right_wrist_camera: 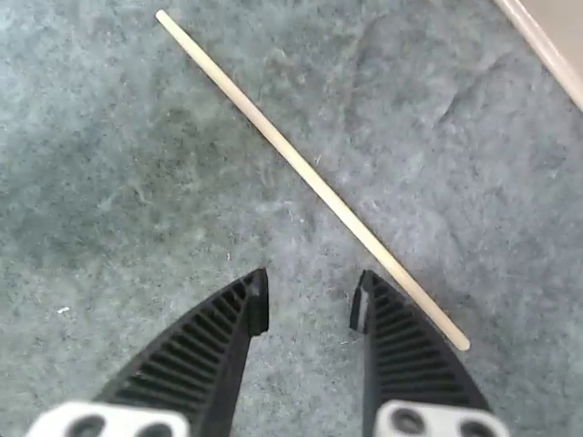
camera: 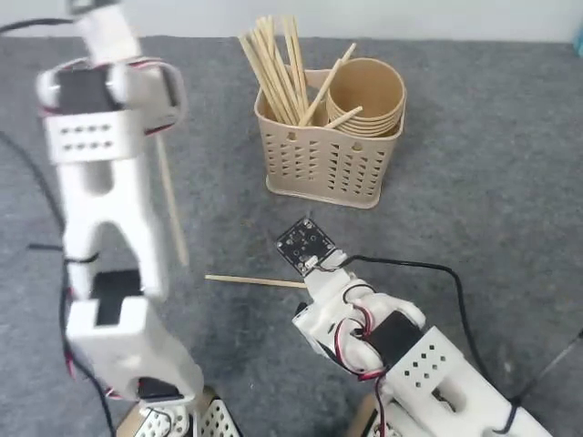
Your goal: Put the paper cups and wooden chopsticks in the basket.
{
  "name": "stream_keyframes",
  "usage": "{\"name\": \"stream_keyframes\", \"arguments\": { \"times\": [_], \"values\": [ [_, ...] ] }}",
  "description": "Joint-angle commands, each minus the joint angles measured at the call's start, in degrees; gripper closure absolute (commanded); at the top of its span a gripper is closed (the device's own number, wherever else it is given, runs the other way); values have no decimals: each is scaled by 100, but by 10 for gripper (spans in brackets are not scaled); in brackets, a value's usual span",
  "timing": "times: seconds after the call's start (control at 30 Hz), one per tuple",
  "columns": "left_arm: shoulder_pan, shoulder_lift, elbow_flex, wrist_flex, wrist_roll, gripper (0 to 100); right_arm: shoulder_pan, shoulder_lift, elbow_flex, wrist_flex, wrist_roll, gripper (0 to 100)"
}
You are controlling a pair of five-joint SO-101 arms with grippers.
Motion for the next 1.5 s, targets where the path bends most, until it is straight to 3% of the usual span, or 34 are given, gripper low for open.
{"name": "stream_keyframes", "arguments": {
  "times": [0.0, 0.3, 0.73, 0.83, 1.07, 1.27, 1.47],
  "values": [
    [-404, -1134, 699, 229, -440, 988, -40, 215, -35, -338, 237, 833],
    [-835, -3015, 2659, -237, -1020, 988, -40, 2378, -1099, -646, 246, 833],
    [-1697, -4360, 5446, -1960, -1398, 988, 4, 4409, -1802, -1903, 527, 833],
    [-1846, -4527, 5771, -2233, -1398, 988, 84, 4549, -1802, -2114, 985, 833],
    [-1890, -4826, 6246, -2453, -1591, 988, 92, 4980, -2092, -2053, 1064, 835],
    [-1890, -4853, 6396, -2453, -1626, 988, 57, 5727, -2365, -2044, 1213, 995],
    [-1899, -4853, 6440, -2453, -1635, 988, -4, 5420, -2734, -1130, 1459, 990]
  ]
}}
